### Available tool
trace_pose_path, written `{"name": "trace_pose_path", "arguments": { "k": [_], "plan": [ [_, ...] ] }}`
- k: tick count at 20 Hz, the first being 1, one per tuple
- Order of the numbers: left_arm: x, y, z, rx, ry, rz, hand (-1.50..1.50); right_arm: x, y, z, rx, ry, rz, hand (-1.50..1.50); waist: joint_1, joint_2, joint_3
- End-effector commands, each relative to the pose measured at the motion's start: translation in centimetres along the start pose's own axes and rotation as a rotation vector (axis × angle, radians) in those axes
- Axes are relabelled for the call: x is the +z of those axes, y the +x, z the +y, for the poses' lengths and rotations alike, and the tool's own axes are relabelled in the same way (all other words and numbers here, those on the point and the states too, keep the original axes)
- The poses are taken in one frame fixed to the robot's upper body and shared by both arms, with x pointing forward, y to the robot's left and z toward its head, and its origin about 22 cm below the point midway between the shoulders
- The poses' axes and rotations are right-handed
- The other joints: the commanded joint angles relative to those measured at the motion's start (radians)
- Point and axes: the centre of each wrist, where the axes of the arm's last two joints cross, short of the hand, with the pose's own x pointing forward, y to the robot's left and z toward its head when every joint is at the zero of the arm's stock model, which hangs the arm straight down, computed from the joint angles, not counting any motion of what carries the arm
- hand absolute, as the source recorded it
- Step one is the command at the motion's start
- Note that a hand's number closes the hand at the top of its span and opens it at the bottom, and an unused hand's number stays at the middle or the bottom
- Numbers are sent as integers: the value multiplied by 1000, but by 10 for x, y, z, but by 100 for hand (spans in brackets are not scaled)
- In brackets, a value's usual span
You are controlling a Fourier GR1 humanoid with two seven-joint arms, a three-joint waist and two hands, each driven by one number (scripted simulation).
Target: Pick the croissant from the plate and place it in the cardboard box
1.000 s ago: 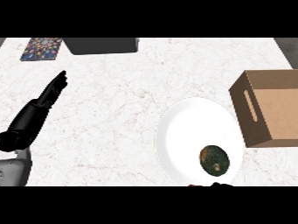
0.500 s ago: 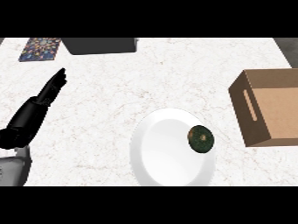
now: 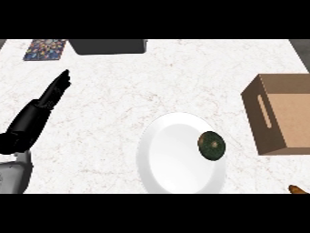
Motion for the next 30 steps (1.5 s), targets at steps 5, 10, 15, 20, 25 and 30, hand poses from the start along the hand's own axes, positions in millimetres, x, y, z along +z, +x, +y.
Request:
{"name": "trace_pose_path", "arguments": {
  "k": [5,10,15,20,25,30],
  "plan": [
    [-5,0,-7,3,-32,-37,0,-3,-43,-90,-44,-170,245,150,48,7,0],
    [-20,8,-18,19,-50,-42,0,-13,-79,-134,112,-94,312,150,72,11,1],
    [-26,9,-11,8,-81,-52,0,1,-108,-121,146,192,438,150,94,18,2],
    [-26,2,-29,-3,-68,-60,0,12,-139,-125,103,305,463,150,86,15,2],
    [-32,10,-25,16,-83,-63,0,25,-165,-112,146,481,554,150,117,23,4],
    [-34,21,-23,8,-90,-55,0,12,-188,-93,46,582,414,-150,117,19,4]
  ]
}}
